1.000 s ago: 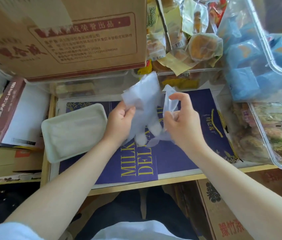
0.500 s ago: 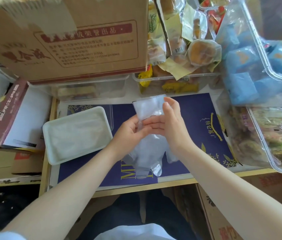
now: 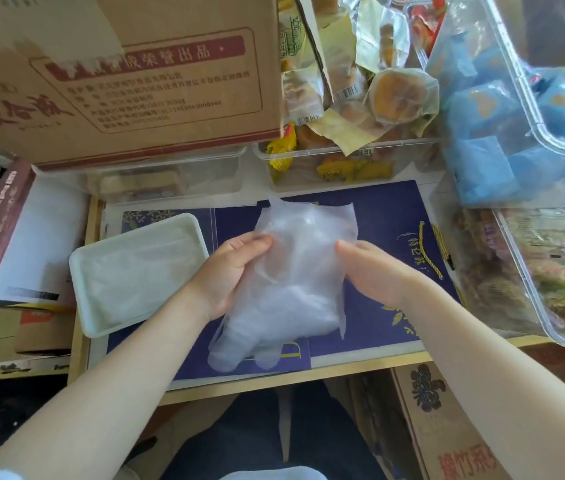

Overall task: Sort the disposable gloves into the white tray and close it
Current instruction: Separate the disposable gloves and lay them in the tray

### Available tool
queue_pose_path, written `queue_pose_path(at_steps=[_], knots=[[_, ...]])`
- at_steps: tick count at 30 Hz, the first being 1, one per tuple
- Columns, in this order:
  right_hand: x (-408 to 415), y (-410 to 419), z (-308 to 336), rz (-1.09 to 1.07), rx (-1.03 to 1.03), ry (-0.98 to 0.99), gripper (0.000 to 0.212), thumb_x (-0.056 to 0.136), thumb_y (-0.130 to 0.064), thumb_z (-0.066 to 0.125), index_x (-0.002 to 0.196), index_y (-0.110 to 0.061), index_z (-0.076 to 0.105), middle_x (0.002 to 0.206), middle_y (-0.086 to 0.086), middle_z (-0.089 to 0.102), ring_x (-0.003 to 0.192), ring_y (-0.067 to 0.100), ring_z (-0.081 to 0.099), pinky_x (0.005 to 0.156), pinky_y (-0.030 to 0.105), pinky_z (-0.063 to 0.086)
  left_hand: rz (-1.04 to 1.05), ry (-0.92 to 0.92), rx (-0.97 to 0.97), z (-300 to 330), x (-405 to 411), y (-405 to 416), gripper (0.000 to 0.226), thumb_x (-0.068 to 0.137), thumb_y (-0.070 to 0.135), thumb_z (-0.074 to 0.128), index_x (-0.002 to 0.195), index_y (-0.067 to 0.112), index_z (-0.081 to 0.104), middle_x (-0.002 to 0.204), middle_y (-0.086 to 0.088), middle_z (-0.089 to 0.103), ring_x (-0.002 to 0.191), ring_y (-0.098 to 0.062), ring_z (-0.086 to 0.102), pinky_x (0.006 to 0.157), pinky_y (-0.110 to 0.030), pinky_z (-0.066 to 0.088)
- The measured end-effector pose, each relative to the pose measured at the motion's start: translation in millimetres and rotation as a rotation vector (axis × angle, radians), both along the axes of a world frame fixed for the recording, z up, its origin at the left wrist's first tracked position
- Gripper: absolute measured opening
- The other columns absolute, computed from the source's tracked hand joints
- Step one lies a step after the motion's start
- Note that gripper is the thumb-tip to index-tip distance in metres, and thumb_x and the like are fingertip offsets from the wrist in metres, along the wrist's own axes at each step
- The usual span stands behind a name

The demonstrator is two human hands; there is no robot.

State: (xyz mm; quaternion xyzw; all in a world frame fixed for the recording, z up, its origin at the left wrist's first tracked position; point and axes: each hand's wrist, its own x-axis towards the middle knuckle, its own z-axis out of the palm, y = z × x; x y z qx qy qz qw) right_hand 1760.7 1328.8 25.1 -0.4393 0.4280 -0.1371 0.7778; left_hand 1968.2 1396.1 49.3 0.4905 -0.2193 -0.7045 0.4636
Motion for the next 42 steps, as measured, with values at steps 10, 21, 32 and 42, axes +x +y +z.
queue_pose_path(at_steps=[10,21,32,42], knots=[[-3.9,-8.3,-43.8,-0.179,-0.199,0.588,0.038,0.081,-0.016,0.072,0.115,-0.009,0.055,0.119,0.011,0.057,0.098,0.022,0.058,0.085,0.034,0.046,-0.021,-0.711,0.088,-72.2,3.4,-21.9,0.008,0.092,0.013,0.056,0.09,0.02,0.059,0.091,0.002,0.065,0.081,-0.01,0.062,0.077,-0.018,0.048],[54.3,-45.6,-65.4,0.215,-0.8,0.662,0.055,0.09,-0.031,0.06,0.139,-0.014,0.042,0.138,0.007,0.047,0.13,0.027,0.038,0.106,0.039,0.033,-0.084,-0.731,0.094,-92.8,7.9,-36.2,0.012,0.09,0.014,0.058,0.098,0.024,0.06,0.096,-0.003,0.07,0.086,-0.018,0.065,0.081,-0.031,0.049],[60.3,-45.9,-78.0,0.167,-0.79,0.481,0.059,0.082,-0.017,0.07,0.135,-0.016,0.044,0.137,0.008,0.043,0.13,0.028,0.035,0.109,0.039,0.031,-0.264,-0.773,-0.032,-98.3,0.0,-37.8,0.014,0.089,0.007,0.058,0.101,0.012,0.063,0.095,-0.009,0.069,0.082,-0.021,0.064,0.078,-0.038,0.049],[-30.2,-29.8,-39.5,0.015,-0.044,0.069,0.056,0.066,-0.028,0.078,0.117,-0.012,0.06,0.111,0.005,0.068,0.102,0.019,0.065,0.081,0.027,0.052,-0.238,-0.441,-0.275,-50.2,9.5,-40.0,0.026,0.088,-0.009,0.05,0.093,0.013,0.063,0.085,0.014,0.072,0.088,0.001,0.064,0.083,-0.012,0.044]])
